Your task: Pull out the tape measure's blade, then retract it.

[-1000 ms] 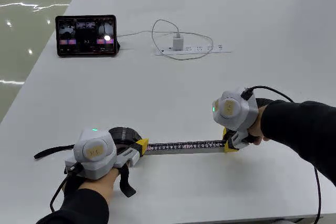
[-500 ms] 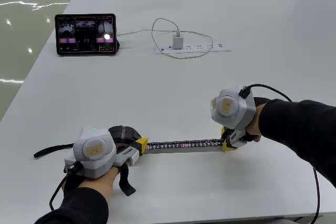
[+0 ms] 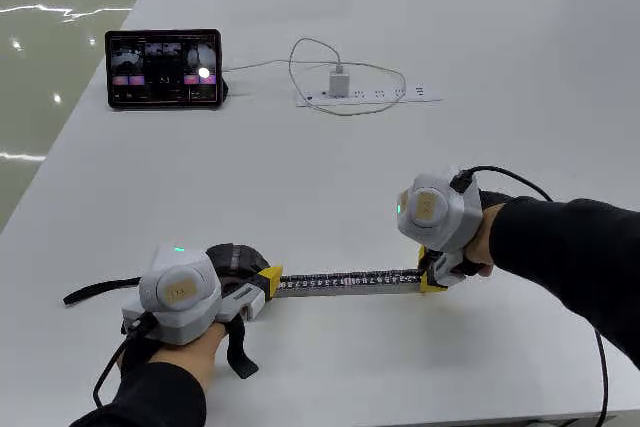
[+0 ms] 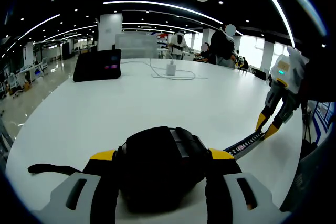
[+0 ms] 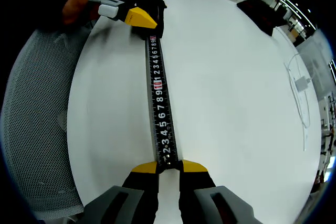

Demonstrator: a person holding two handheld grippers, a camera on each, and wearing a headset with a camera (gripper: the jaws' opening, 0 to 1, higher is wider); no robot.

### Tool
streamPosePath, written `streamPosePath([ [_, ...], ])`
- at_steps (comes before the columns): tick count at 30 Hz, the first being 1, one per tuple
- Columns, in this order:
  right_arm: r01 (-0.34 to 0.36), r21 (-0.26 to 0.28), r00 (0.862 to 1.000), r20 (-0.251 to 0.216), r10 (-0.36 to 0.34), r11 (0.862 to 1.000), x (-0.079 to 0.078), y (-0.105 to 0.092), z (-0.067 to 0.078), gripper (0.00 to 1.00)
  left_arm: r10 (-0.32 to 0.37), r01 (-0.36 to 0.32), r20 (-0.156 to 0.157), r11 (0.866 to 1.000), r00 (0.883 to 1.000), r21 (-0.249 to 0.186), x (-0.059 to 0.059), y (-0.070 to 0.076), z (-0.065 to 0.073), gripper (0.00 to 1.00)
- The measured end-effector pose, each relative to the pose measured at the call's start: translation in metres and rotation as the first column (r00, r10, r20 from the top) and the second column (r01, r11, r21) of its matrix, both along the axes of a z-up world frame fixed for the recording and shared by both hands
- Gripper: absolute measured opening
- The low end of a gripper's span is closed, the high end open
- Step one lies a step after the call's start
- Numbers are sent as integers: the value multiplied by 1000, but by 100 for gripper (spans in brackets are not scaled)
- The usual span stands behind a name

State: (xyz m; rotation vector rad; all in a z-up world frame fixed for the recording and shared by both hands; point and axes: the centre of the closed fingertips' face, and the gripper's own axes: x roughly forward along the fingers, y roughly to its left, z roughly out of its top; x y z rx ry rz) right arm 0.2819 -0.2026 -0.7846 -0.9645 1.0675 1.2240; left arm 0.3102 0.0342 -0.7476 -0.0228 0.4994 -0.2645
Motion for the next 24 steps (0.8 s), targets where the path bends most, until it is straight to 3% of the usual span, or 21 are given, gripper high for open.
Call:
streamPosePath([
  [15,-16,40,1000,-1,17,999,-1,5,-1,10,0,0,1,1000,1000,-1,0,0,0,63],
  [24,-18,29,1000,1,18,999,-1,8,-1,10,0,0,1,1000,1000,-2,-1,0,0,62],
])
